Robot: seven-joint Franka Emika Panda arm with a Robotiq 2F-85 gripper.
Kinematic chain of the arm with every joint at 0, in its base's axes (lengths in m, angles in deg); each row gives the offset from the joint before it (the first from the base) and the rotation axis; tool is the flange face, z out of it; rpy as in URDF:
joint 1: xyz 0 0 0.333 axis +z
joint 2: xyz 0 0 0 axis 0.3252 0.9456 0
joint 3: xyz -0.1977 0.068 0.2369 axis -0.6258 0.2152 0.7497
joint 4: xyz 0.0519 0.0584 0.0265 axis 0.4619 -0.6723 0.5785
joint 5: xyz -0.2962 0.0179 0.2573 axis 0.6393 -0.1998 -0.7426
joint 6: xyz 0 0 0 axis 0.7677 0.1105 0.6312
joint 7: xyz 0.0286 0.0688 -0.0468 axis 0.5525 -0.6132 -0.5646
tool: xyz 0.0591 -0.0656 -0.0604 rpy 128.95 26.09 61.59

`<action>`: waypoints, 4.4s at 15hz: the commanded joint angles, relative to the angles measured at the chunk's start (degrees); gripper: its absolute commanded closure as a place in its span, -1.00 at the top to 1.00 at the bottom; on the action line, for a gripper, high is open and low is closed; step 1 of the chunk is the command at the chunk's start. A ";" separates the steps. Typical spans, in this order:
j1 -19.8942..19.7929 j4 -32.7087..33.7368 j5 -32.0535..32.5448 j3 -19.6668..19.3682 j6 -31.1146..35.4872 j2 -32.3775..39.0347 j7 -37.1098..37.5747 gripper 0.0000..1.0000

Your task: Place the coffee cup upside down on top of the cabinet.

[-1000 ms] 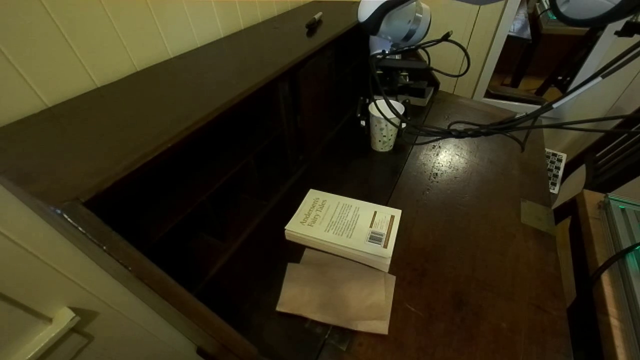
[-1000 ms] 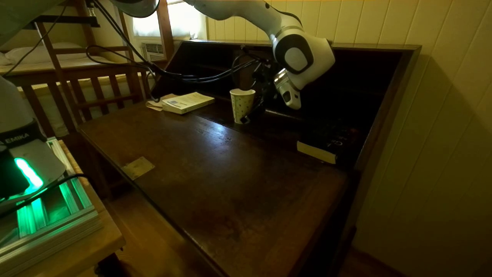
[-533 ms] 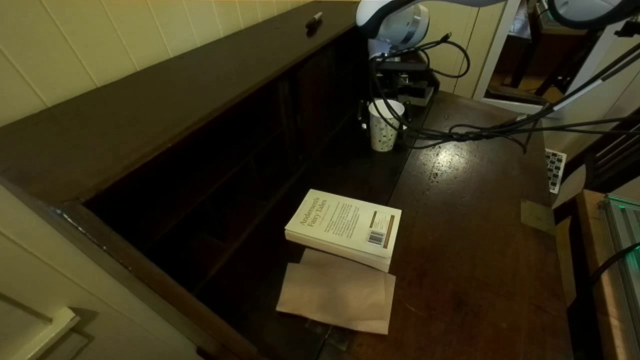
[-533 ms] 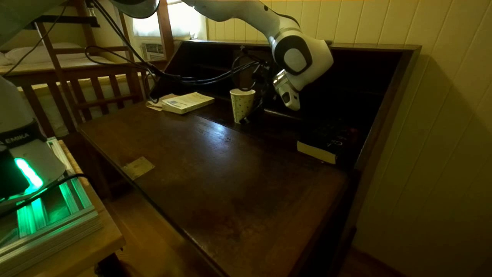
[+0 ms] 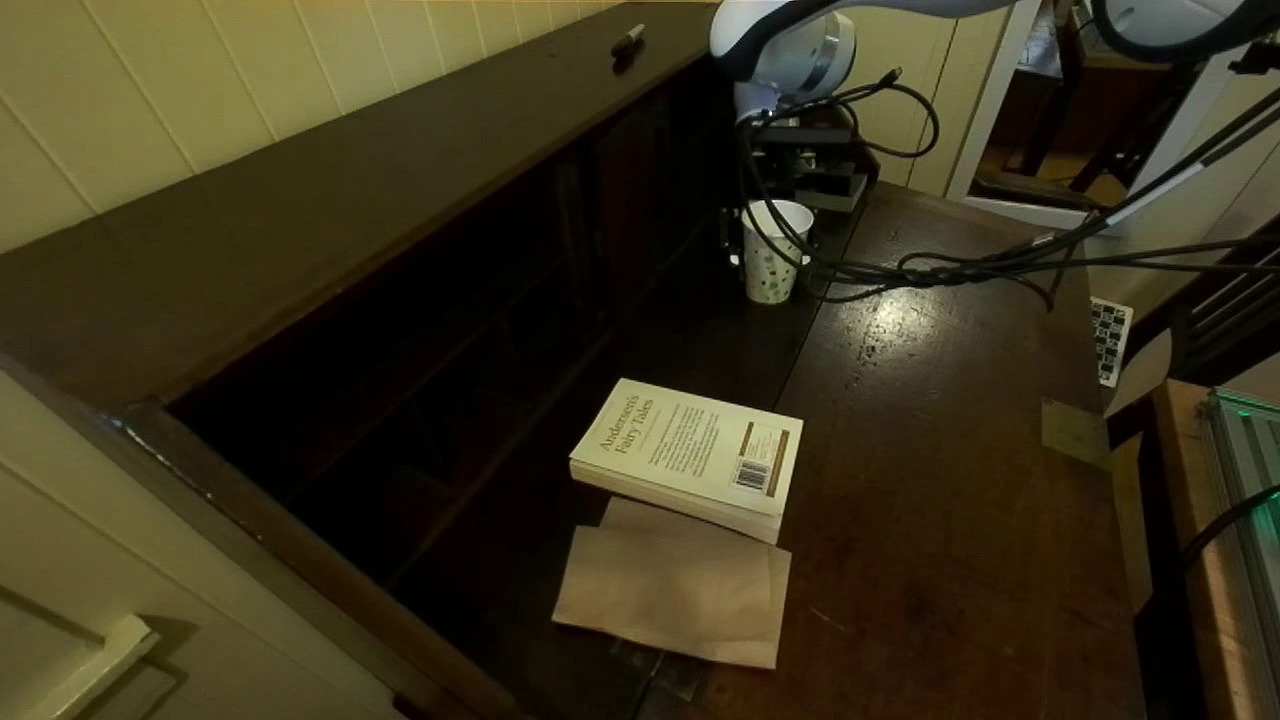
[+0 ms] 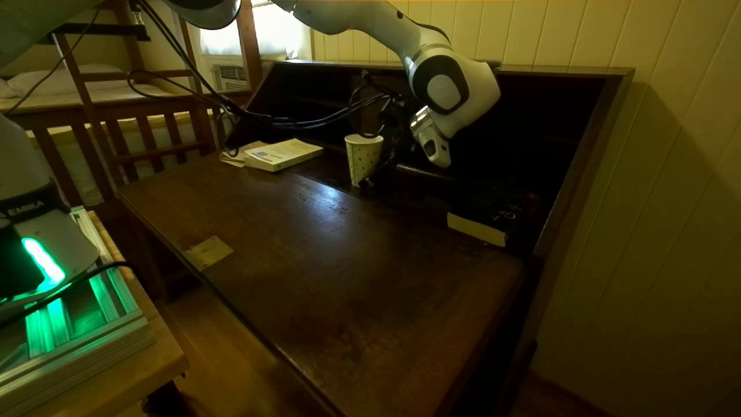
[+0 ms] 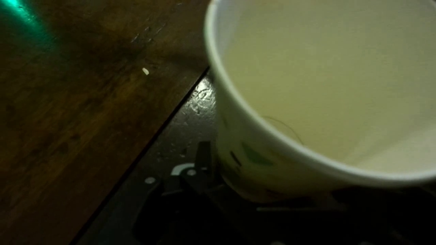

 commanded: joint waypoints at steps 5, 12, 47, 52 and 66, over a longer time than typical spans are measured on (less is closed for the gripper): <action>-0.47 3.40 1.09 1.01 -1.89 1.74 1.33 -0.21; 0.49 1.26 0.84 0.00 -1.15 -0.77 -0.49 -0.24; 6.51 -29.75 4.70 1.55 28.61 -37.68 -26.03 -0.24; 7.01 -32.08 3.59 2.26 34.12 -40.95 -27.54 -0.24; 7.64 -32.23 -3.30 4.97 47.42 -42.79 -31.08 -0.24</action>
